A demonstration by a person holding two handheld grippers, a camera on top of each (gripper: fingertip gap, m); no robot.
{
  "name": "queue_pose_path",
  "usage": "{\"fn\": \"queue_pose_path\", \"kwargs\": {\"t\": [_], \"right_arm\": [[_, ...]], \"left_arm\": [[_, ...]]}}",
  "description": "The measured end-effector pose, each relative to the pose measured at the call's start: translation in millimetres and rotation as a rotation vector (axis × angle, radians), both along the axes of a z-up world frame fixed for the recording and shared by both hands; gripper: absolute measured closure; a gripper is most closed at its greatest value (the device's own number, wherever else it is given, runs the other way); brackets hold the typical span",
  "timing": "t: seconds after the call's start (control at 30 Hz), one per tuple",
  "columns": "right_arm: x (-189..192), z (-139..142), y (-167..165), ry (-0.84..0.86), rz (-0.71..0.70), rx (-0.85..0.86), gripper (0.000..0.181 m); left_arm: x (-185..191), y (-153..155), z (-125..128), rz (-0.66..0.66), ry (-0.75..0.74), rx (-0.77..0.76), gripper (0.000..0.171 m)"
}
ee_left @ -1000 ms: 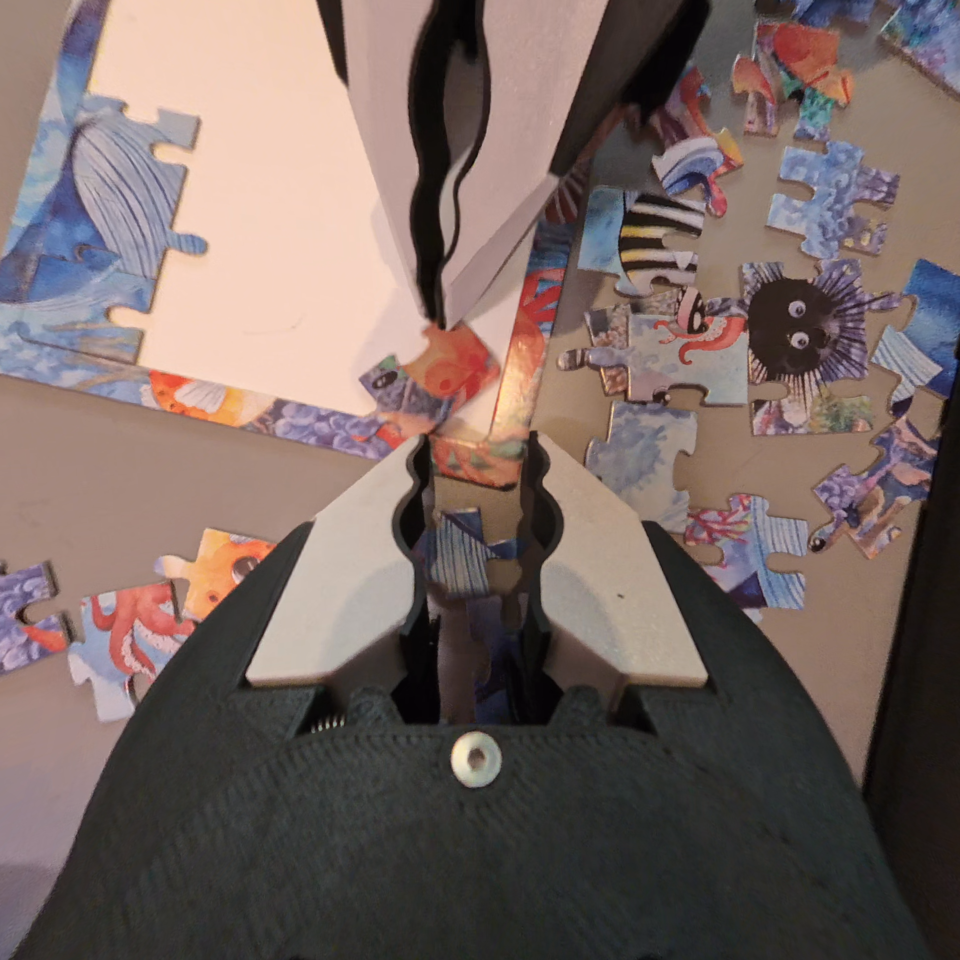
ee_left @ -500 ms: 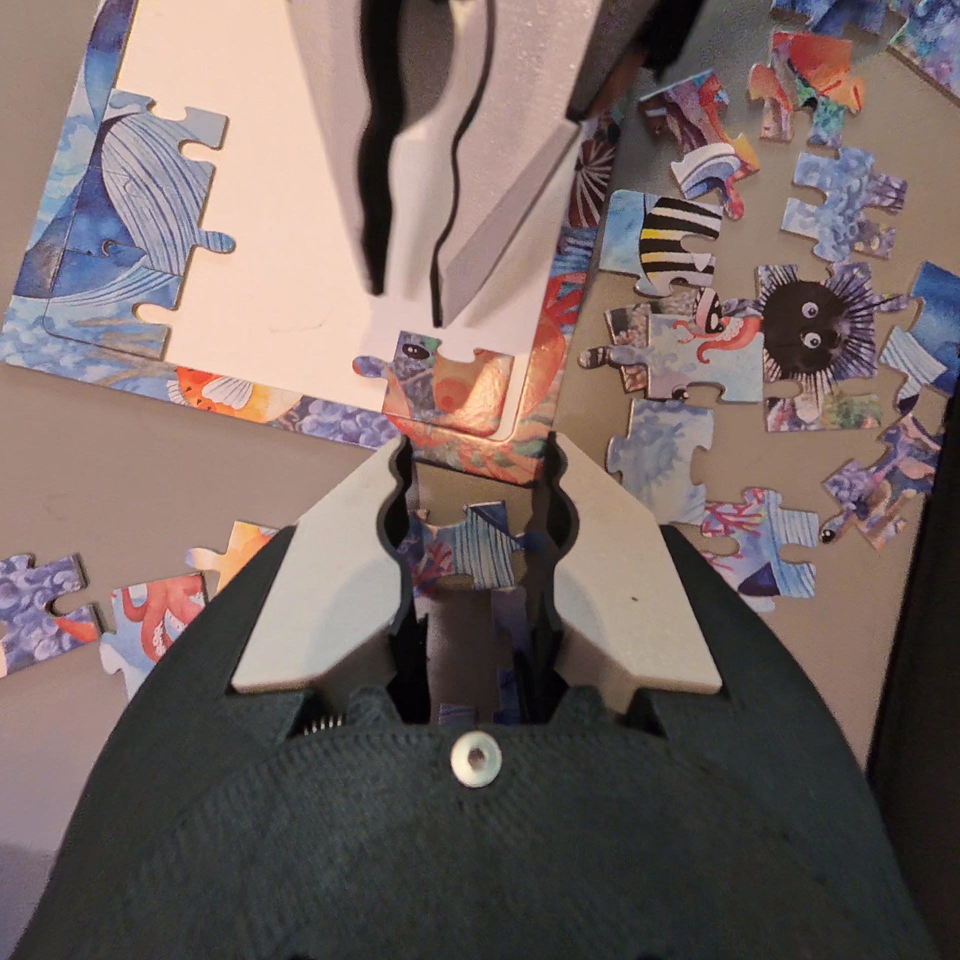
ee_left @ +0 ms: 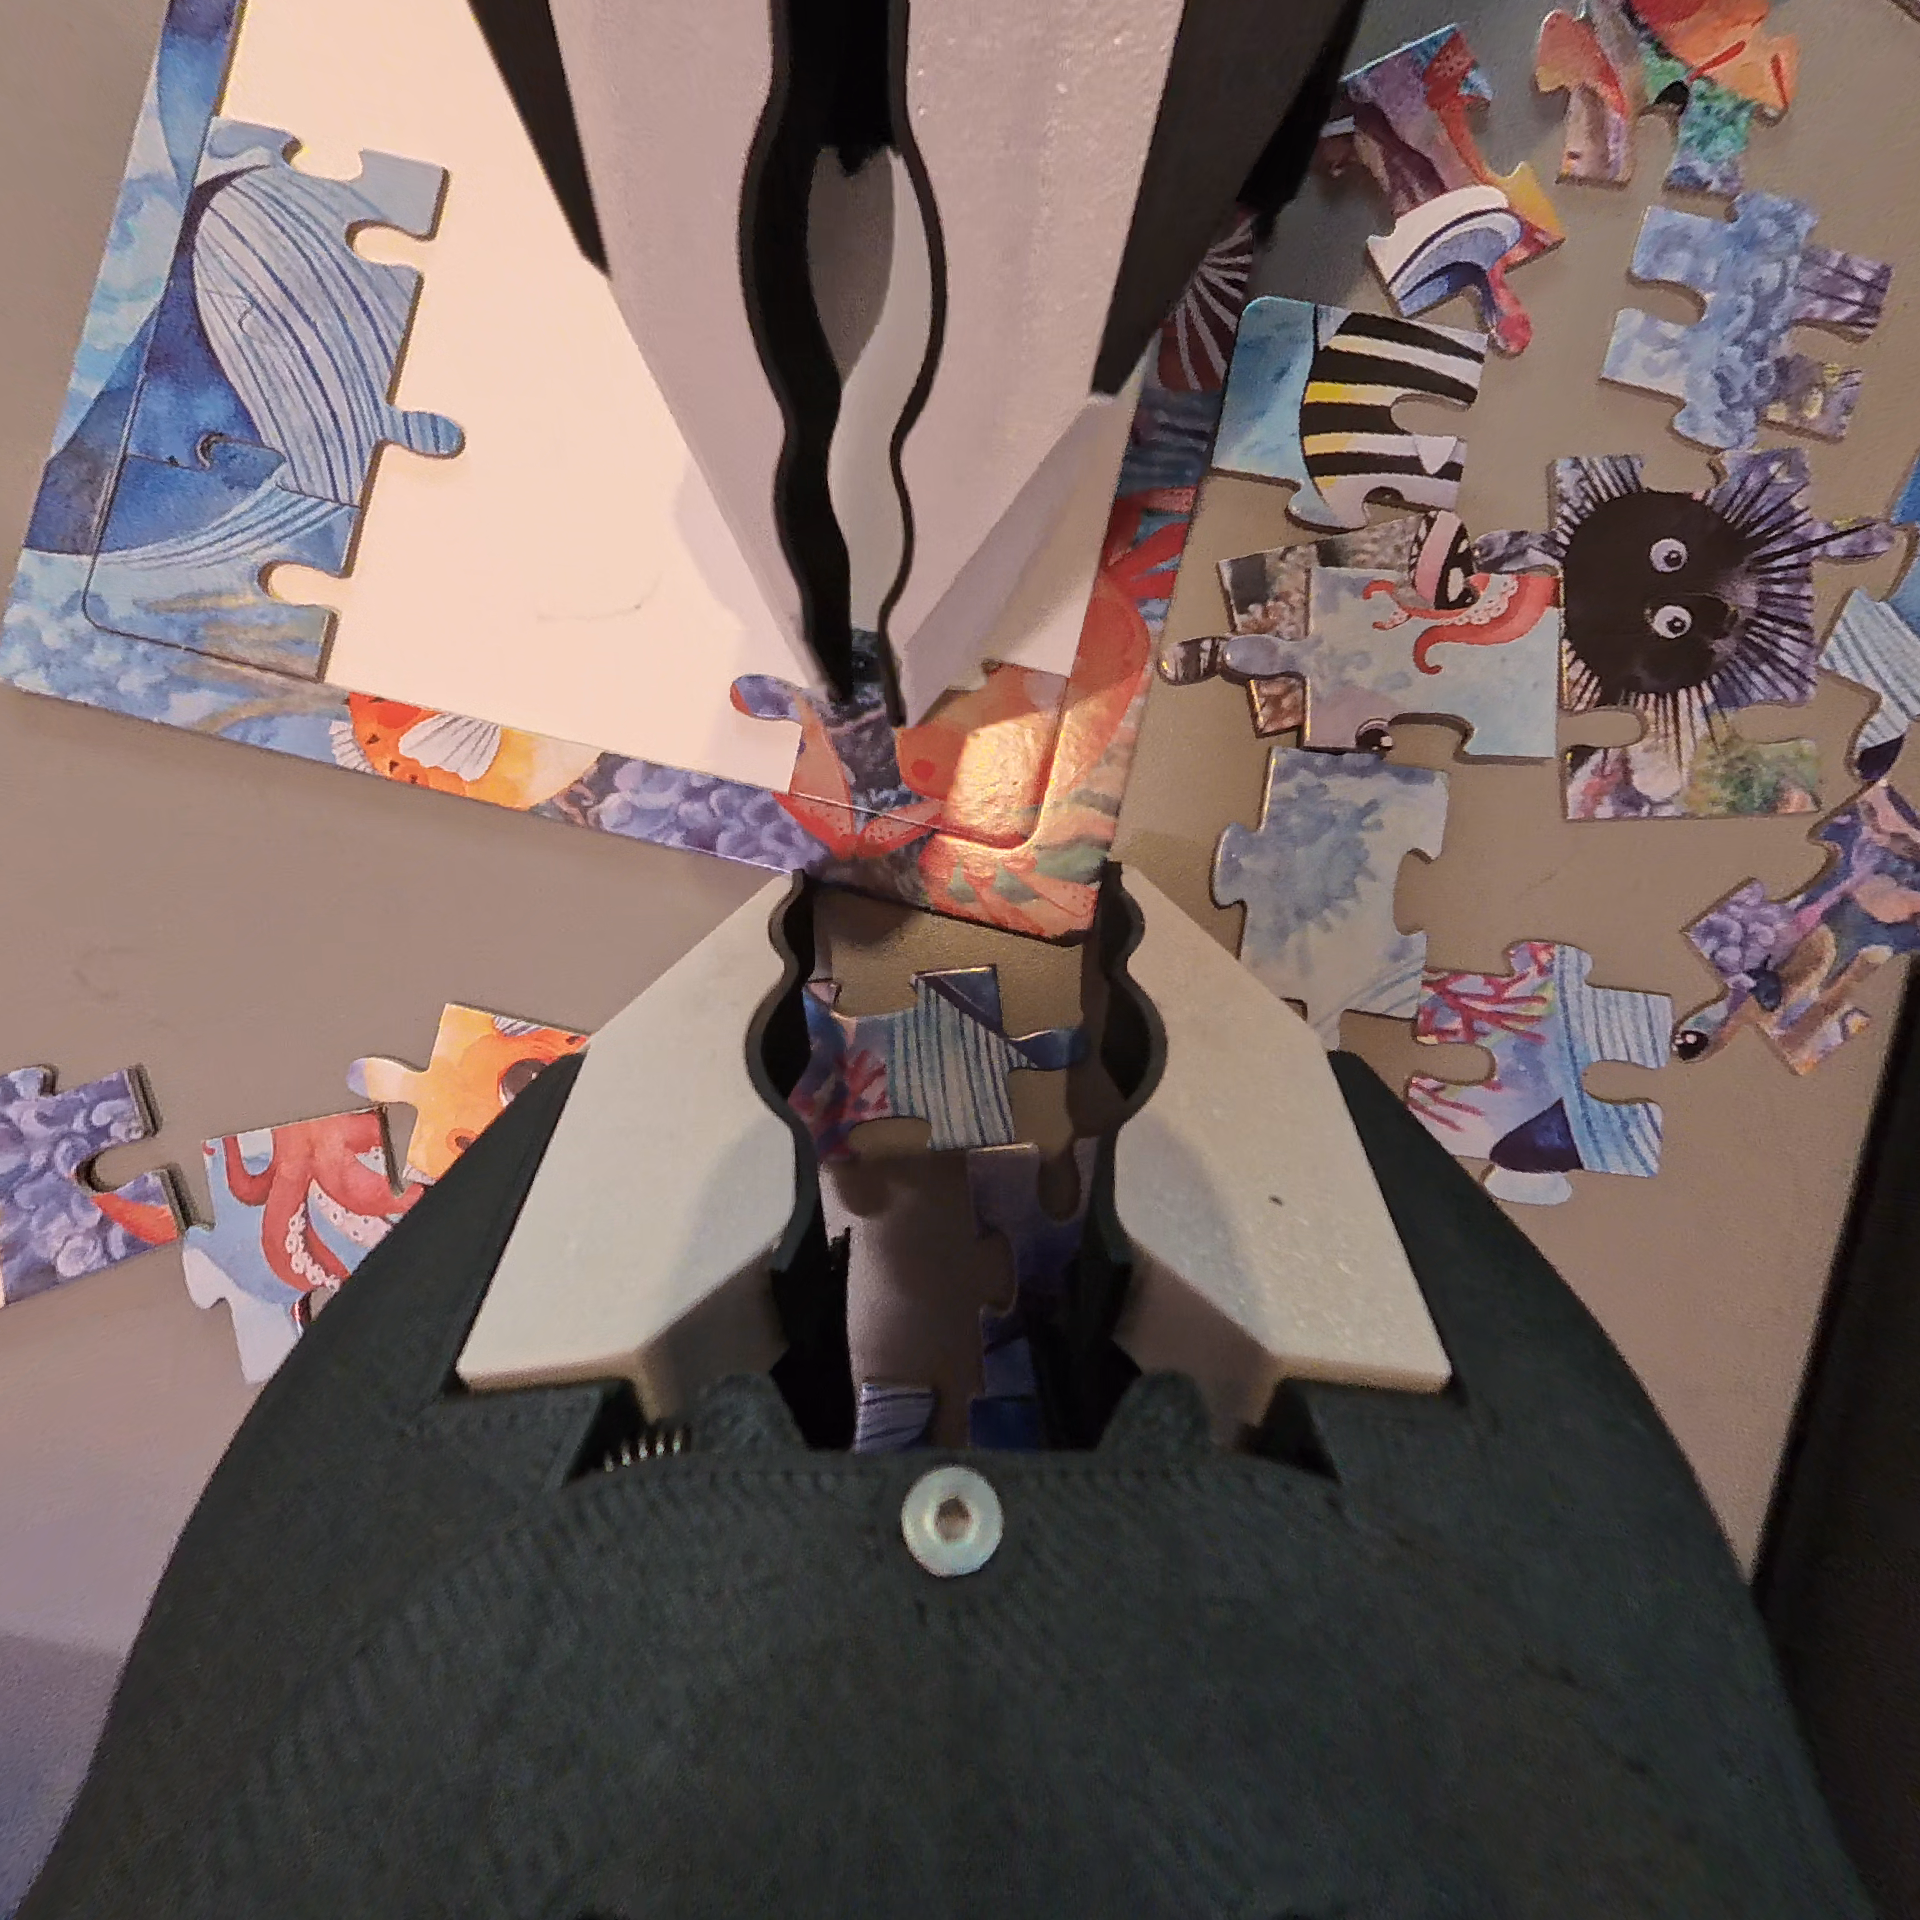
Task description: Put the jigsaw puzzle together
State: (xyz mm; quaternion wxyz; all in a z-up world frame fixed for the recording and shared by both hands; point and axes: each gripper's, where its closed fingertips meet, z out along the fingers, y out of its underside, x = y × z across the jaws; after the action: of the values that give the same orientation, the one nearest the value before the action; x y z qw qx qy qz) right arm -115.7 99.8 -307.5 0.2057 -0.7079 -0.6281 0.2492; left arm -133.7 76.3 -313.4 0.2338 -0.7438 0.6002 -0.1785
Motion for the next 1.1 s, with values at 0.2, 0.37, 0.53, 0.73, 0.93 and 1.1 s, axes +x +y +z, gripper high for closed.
{"fn": "queue_pose_path", "kwargs": {"t": [0.2, 0.37, 0.53, 0.73, 0.93, 1.1], "right_arm": [[10, 19, 11, 0.036, -0.05, 0.023, 0.161], [43, 43, 7, 0.04, -0.092, 0.055, 0.155], [78, 52, -8, 0.013, -0.127, 0.095, 0.148], [115, 51, -25, 0.011, -0.188, 0.112, 0.15], [135, 54, -33, 0.055, -0.235, 0.133, 0.153], [143, 60, -31, 0.125, -0.279, 0.13, 0.153]], "left_arm": [[-15, 8, 13, 0.04, -0.002, 0.026, 0.113], [-46, 4, 41, 0.093, 0.014, 0.029, 0.107], [-66, -1, 41, 0.148, 0.089, 0.05, 0.101], [-61, 11, 33, 0.186, 0.141, 0.066, 0.105], [-59, 36, 29, 0.073, 0.383, 0.145, 0.113], [-69, 55, 16, -0.053, 0.519, 0.095, 0.106]]}}
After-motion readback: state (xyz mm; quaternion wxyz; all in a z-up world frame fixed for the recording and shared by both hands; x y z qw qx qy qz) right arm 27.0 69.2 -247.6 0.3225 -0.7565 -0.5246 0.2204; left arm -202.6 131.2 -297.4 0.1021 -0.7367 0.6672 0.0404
